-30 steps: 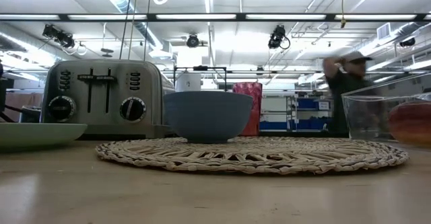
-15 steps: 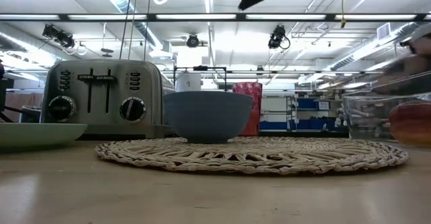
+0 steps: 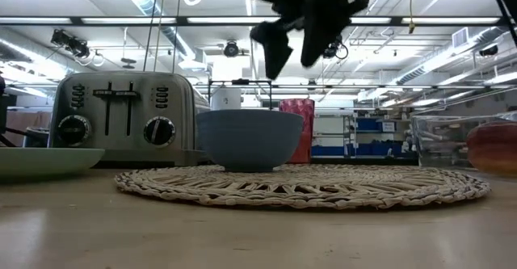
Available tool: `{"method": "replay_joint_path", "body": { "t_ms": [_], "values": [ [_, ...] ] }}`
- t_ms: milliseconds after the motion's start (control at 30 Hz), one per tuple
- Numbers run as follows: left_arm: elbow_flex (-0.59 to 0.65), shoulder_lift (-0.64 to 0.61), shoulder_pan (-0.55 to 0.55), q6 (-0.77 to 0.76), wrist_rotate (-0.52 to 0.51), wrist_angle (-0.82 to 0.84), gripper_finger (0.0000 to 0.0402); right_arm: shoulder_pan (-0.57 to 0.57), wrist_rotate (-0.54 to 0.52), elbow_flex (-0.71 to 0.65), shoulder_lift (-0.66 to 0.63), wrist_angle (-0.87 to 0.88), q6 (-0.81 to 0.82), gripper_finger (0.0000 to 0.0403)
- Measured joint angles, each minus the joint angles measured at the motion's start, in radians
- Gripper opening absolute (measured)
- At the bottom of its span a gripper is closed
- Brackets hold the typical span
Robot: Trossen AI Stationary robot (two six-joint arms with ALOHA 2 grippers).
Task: Arrange a breakfast setting
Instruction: Adjust the blue bowl on the brown mat
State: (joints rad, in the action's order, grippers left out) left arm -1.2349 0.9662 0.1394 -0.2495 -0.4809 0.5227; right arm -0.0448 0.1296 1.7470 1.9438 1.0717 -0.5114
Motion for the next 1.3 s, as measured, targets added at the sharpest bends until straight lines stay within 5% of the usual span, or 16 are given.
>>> {"method": "replay_joint_path", "body": {
  "t_ms": [200, 767, 1300],
  "values": [
    [-0.001, -0.033, 0.0, 0.01, -0.015, -0.013, 0.0313, -0.032, -0.074, 0.0, 0.083, 0.015, -0.034, 0.032],
    [0.0, -0.045, 0.0, 0.01, -0.03, -0.009, 0.0313, -0.059, -0.11, 0.0, 0.147, -0.012, -0.023, 0.0075],
    [0.0, -0.045, 0.0, 0.025, -0.03, -0.009, 0.0313, -0.08, -0.155, -0.034, 0.148, -0.098, -0.017, 0.0033]
  ]
}}
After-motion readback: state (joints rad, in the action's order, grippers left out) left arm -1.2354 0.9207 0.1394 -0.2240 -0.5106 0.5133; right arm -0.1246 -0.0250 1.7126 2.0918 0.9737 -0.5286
